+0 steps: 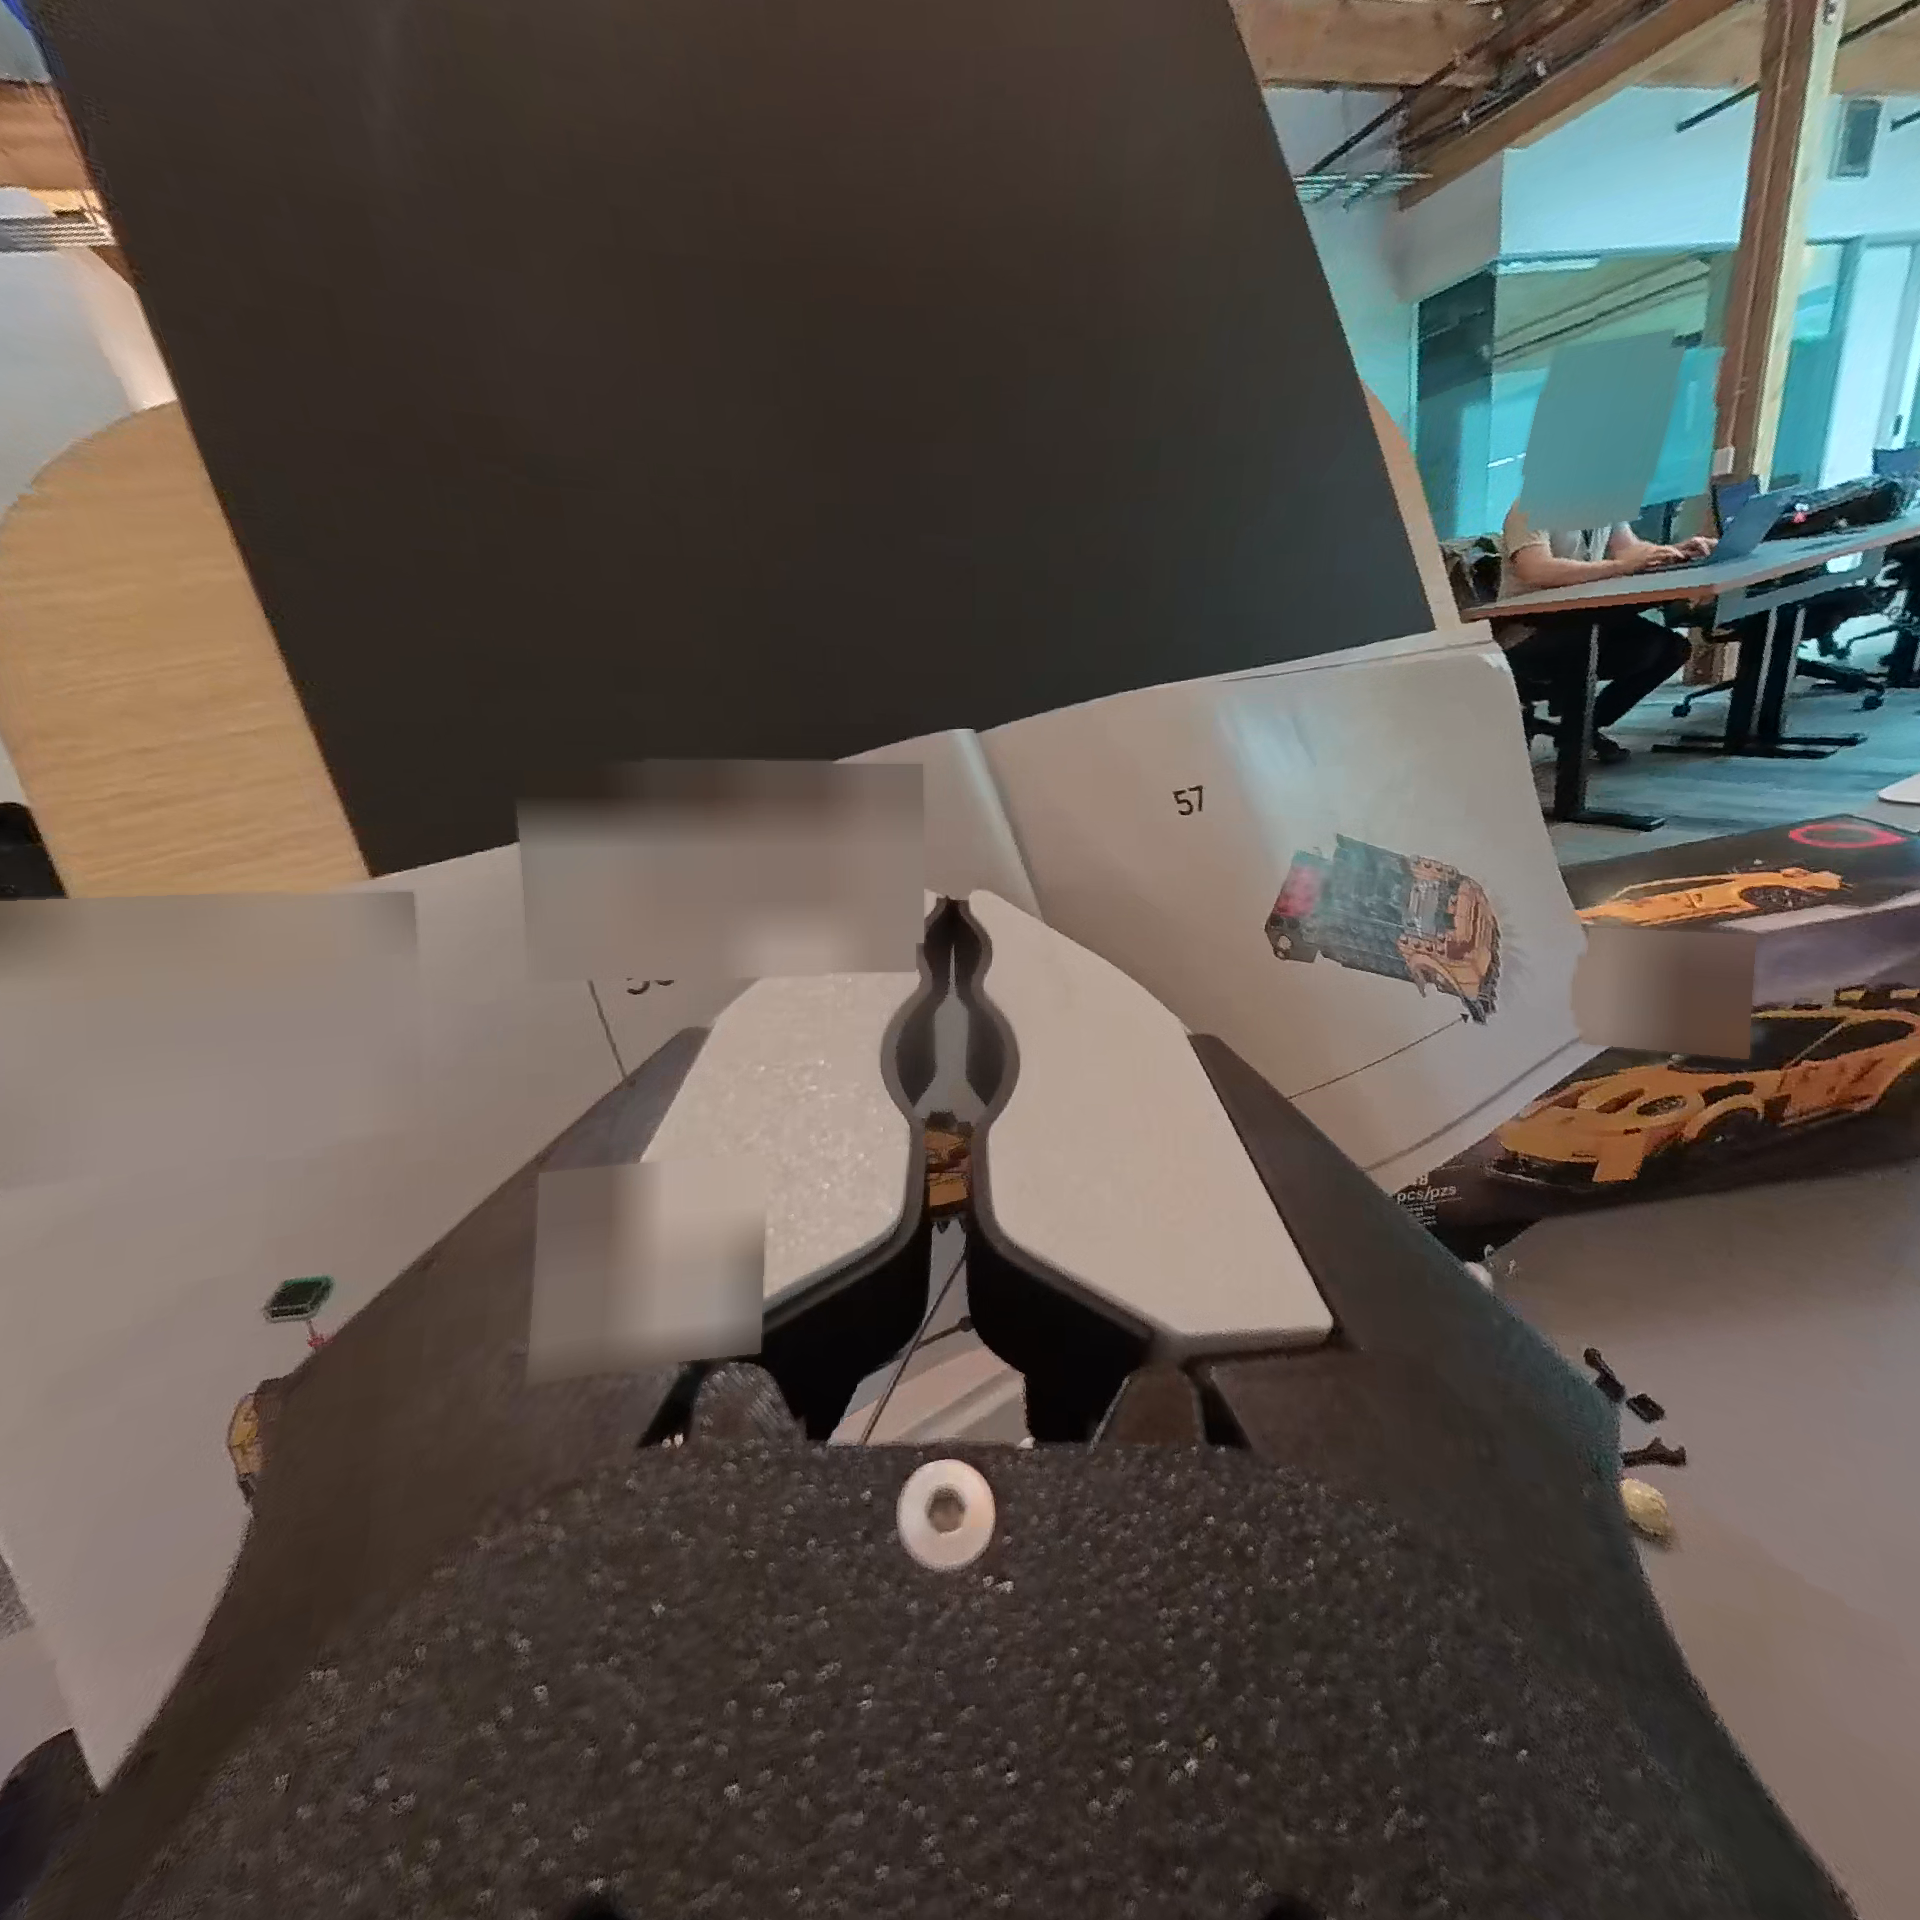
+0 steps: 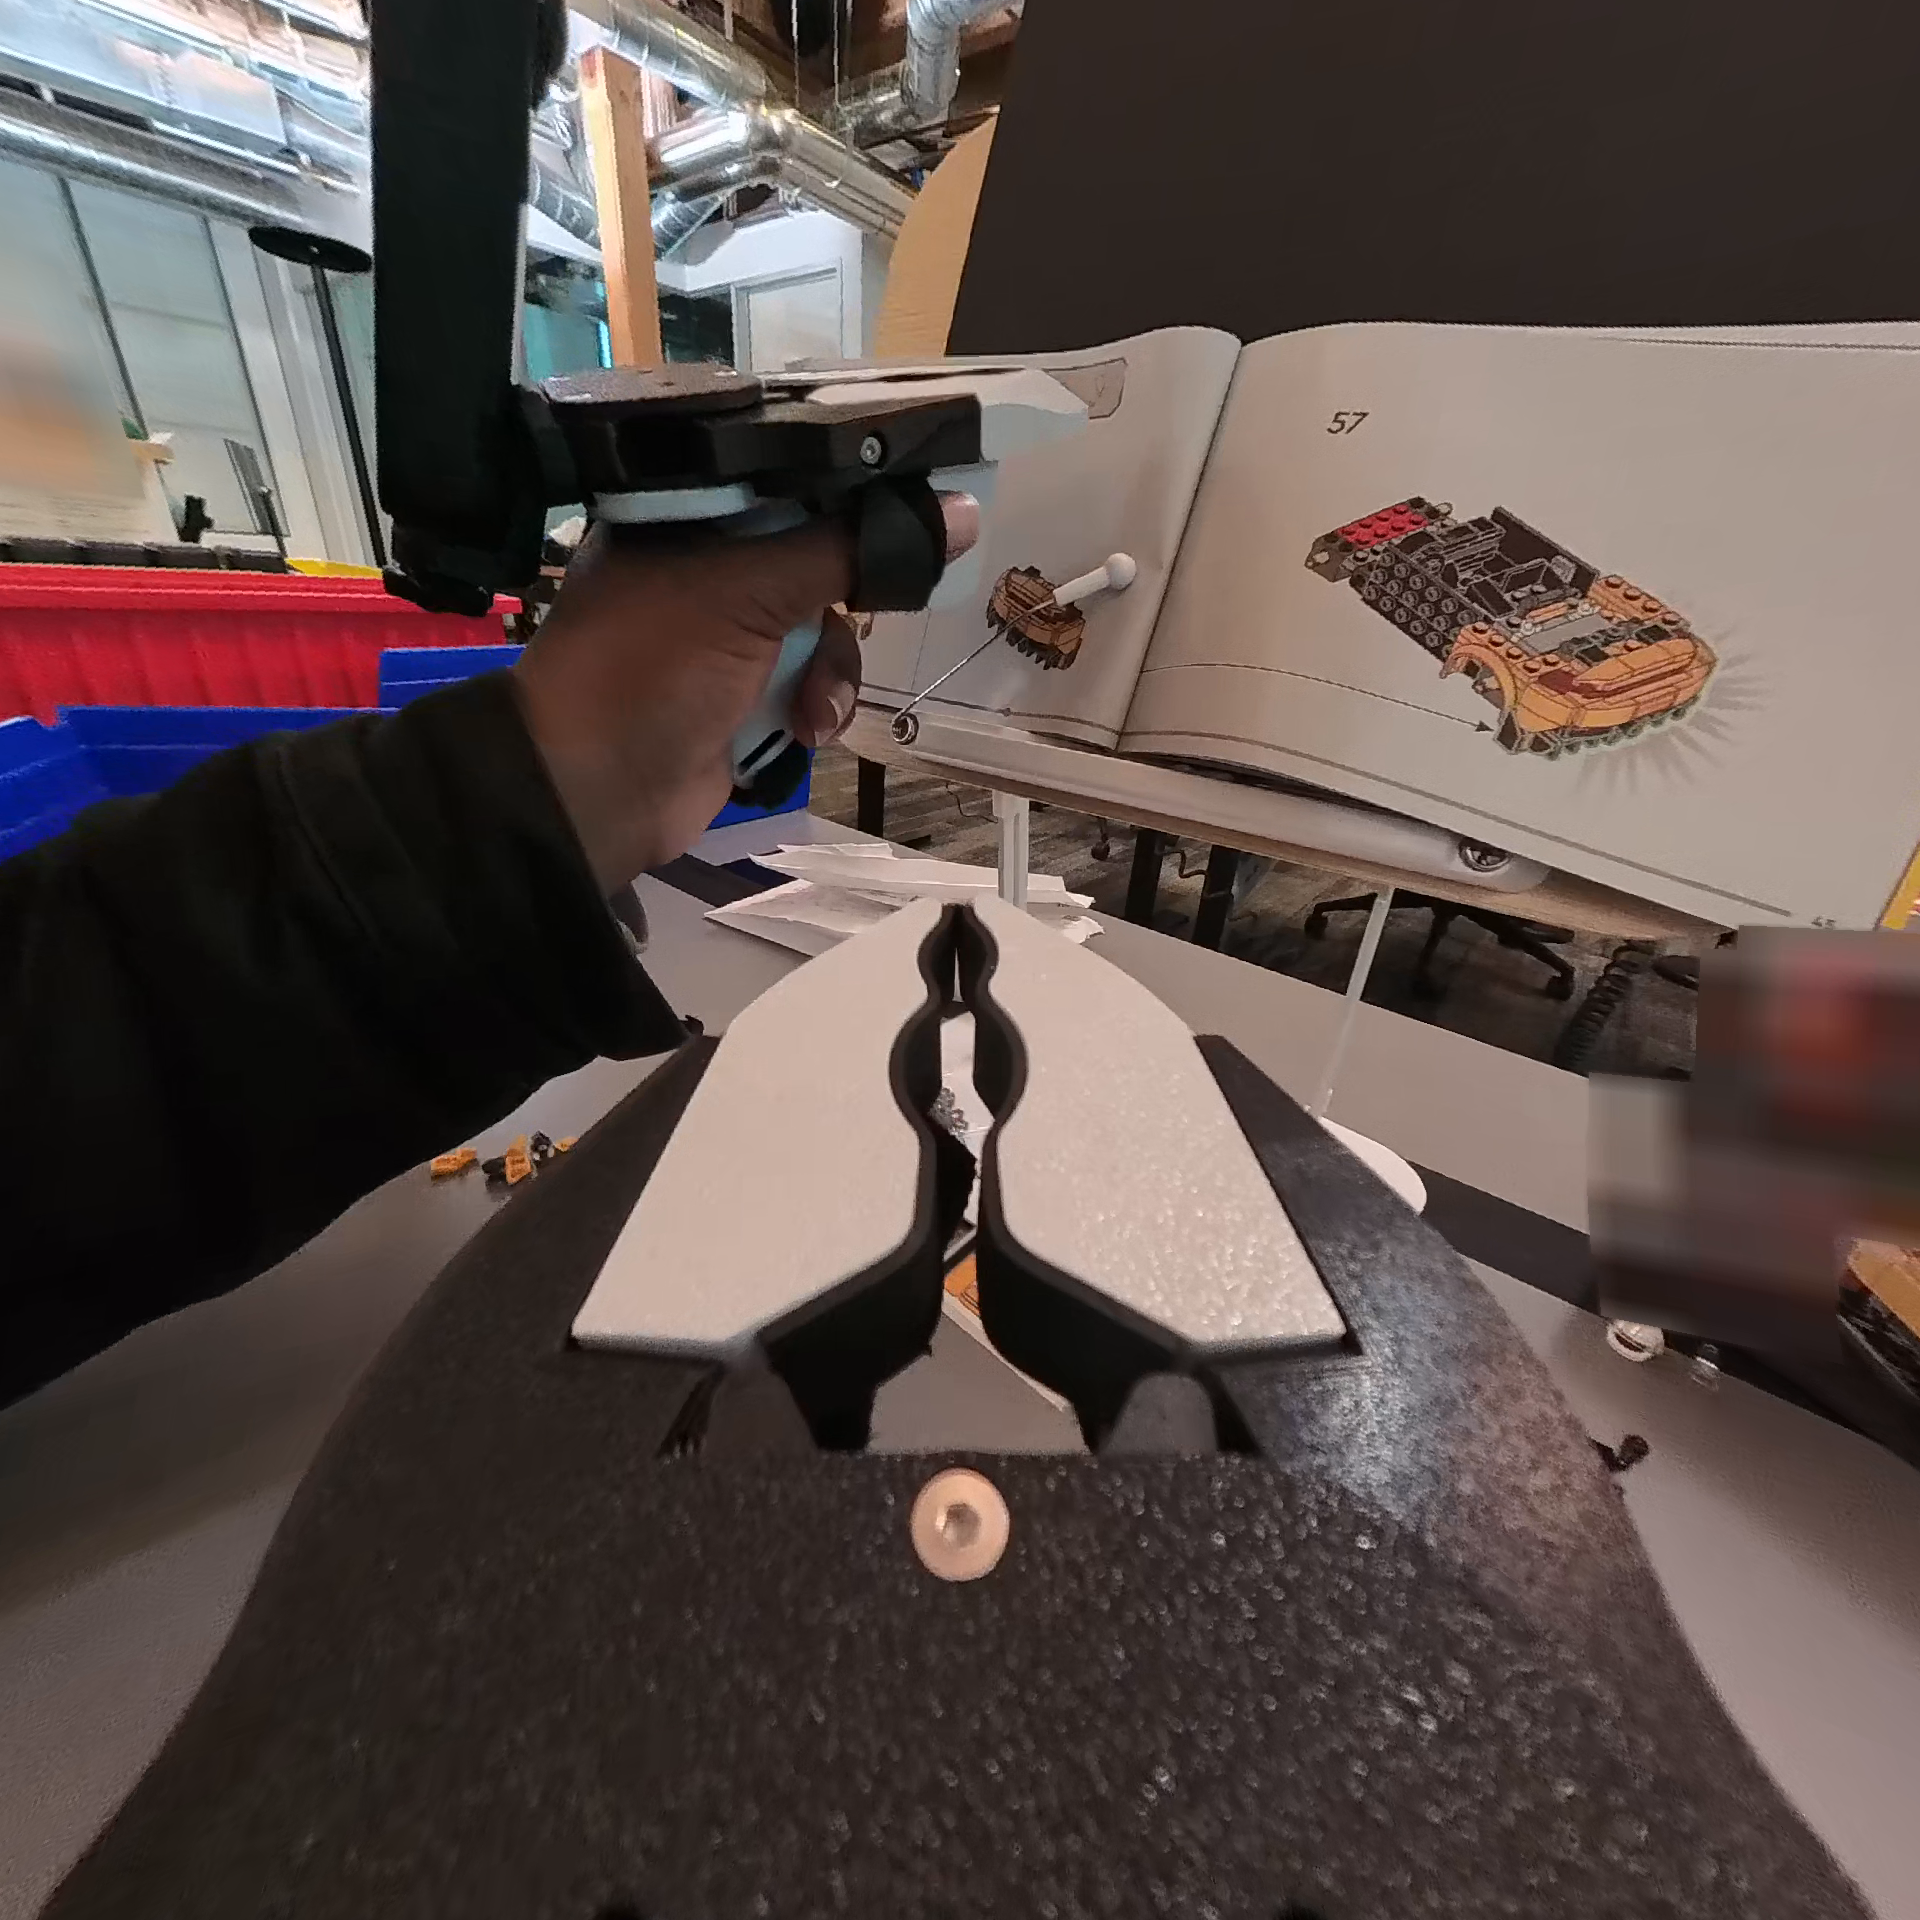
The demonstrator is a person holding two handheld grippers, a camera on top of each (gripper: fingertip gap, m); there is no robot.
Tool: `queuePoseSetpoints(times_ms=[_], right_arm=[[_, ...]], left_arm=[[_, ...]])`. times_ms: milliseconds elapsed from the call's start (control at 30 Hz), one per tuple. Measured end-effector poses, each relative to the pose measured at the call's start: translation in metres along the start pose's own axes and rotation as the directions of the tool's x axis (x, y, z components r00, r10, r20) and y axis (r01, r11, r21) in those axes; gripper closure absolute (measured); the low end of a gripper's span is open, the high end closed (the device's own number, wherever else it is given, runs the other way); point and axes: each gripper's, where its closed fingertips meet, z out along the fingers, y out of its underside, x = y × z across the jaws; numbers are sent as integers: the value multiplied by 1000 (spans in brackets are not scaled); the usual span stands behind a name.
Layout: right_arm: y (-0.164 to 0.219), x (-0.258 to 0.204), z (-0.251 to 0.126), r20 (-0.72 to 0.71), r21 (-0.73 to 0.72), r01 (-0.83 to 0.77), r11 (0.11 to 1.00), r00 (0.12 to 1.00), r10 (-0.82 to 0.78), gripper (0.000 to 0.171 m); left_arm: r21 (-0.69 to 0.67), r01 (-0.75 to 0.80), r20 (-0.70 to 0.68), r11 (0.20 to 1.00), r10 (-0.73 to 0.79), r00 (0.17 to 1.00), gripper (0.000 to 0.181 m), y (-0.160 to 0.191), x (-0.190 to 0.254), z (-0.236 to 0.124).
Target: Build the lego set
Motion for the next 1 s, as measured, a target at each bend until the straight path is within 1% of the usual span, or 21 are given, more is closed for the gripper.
queuePoseSetpoints(times_ms=[33, 133, 200, 300, 433, 533, 600, 667, 700, 733, 800, 867, 933, 1000], right_arm=[[1, 1, 0, -6, -5, 7, 1000, 1000, -7, 171], [5, 8, -1, -39, -31, 26, 999, 999, -28, 171], [8, 12, -2, -49, -46, 22, 999, 999, -25, 169], [11, 19, -4, -61, -65, 34, 997, 997, -38, 166], [13, 25, -4, -66, -72, 19, 997, 998, -23, 164], [15, 24, -4, -56, -74, 10, 997, 998, -14, 165], [15, 21, -4, -39, -72, 15, 997, 999, -18, 168], [16, 18, -3, -30, -77, 37, 996, 999, -39, 169], [16, 17, -3, -25, -78, 51, 996, 998, -53, 170], [16, 15, -3, -16, -75, 61, 995, 998, -63, 171], [16, 11, -2, -1, -70, 70, 995, 998, -70, 171], [19, 8, -1, 5, -82, 75, 994, 997, -75, 171], [24, 7, 1, 8, -101, 72, 992, 997, -71, 171], [30, 7, 2, 8, -120, 63, 991, 998, -62, 171]], left_arm=[[1, -4, -4, 1000, 4, 1000, 181, 0, 1, 0], [24, -3, -29, 1000, 4, 1000, 181, -8, -1, -6], [54, 0, -60, 999, 3, 998, 181, -22, -5, -16], [84, 0, -88, 996, 7, 996, 181, -50, -22, -40], [79, 32, -145, 996, -20, 989, 181, -75, -45, -81], [33, 28, -177, 999, -22, 984, 181, -77, -54, -105], [-12, -4, -193, 1000, 2, 981, 181, -71, -56, -119], [-78, -57, -200, 995, 40, 979, 178, -57, -56, -132], [-126, -89, -208, 988, 62, 976, 178, -44, -56, -140], [-190, -115, -229, 975, 70, 971, 178, -26, -56, -149], [-356, -138, -317, 924, 20, 948, 177, 22, -47, -171], [-511, -146, -360, 847, -57, 931, 176, 74, -42, -196], [-668, -168, -393, 725, -152, 907, 168, 123, -32, -224], [-736, -200, -408, 647, -188, 894, 164, 155, -20, -244]])
